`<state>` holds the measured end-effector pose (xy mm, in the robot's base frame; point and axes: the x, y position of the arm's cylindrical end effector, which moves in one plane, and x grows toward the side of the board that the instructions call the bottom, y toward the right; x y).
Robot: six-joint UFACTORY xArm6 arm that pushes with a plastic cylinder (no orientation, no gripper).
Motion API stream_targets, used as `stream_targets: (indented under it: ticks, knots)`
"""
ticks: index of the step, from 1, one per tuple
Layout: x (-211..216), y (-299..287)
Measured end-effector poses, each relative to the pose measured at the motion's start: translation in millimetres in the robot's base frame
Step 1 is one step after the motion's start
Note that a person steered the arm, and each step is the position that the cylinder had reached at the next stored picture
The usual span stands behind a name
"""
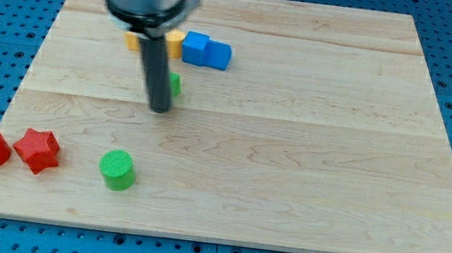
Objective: Push the green star to the left of the yellow hexagon
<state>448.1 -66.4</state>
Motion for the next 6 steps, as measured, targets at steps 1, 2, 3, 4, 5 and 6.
stream_targets:
  ticks: [1,2,3,4,5,6]
  knots:
    - [-22,1]
    - [-61,-67]
    - [-73,-69]
    - [-27,-55]
    - [-60,-106]
    - [-118,-151]
